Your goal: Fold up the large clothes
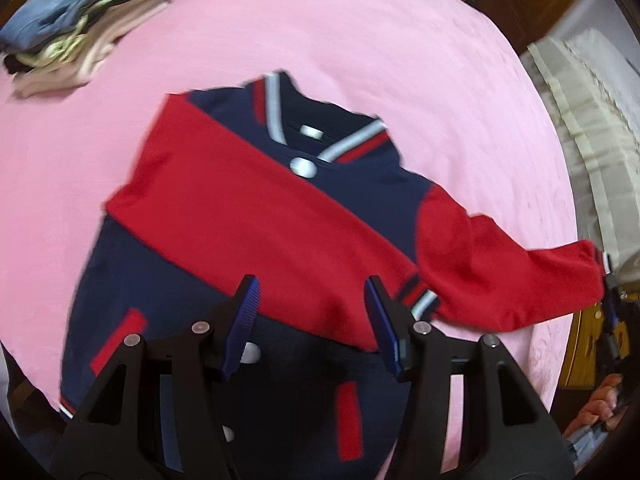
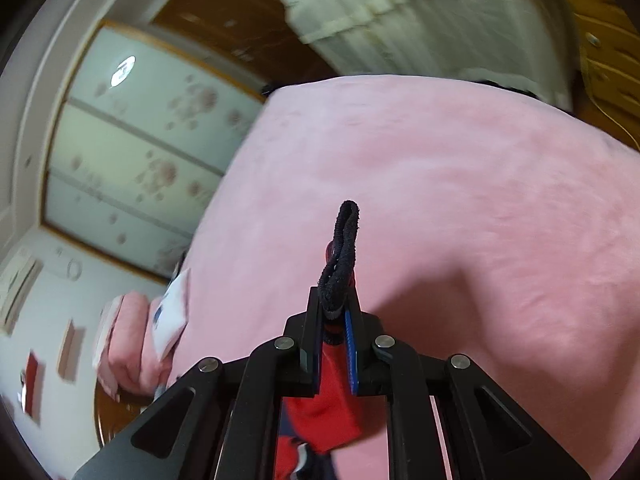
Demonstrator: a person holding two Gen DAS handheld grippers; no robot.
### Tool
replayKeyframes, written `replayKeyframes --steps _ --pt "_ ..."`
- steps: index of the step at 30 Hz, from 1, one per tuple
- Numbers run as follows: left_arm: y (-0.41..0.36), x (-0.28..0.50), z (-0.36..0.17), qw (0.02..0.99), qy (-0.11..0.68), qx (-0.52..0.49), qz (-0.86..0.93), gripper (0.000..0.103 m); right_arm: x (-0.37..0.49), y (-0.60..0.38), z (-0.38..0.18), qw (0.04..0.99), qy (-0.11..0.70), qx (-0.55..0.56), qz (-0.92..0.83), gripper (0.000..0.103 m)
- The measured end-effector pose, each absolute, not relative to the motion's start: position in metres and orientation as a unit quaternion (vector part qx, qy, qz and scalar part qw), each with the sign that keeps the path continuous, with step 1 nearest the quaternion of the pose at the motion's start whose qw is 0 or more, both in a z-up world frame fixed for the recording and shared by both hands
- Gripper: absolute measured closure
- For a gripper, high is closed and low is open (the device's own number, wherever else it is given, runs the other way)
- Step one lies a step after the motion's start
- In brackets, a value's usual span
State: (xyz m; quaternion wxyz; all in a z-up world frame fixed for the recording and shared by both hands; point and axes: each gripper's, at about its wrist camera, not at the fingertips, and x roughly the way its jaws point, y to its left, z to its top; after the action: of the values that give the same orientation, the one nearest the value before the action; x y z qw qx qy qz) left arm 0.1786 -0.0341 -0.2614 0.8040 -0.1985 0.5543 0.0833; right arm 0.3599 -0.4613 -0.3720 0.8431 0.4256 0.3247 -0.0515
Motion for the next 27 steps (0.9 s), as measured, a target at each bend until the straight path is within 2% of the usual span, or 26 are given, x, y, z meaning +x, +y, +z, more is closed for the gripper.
replayKeyframes --steps 7,12,19,27 --pt "0.040 0.153 -0.250 0.811 0.536 -0.213 0.102 0.052 0.389 -0.365 -0.317 0.878 0.306 0.367 0.032 0.093" --pt "0.086 0.141 -0.244 0.810 0.533 -0.217 0.109 0.052 0.419 -0.277 -0.311 0.885 0.344 0.303 0.073 0.093" --pt "0.134 0.135 -0.248 0.811 0.533 -0.217 0.105 0.052 0.408 -0.143 -0.360 0.874 0.433 0.193 0.100 0.093" --pt "0.157 0.138 -0.264 0.802 0.550 -0.221 0.076 0.052 0.368 -0.081 -0.459 0.829 0.520 0.178 0.102 0.091"
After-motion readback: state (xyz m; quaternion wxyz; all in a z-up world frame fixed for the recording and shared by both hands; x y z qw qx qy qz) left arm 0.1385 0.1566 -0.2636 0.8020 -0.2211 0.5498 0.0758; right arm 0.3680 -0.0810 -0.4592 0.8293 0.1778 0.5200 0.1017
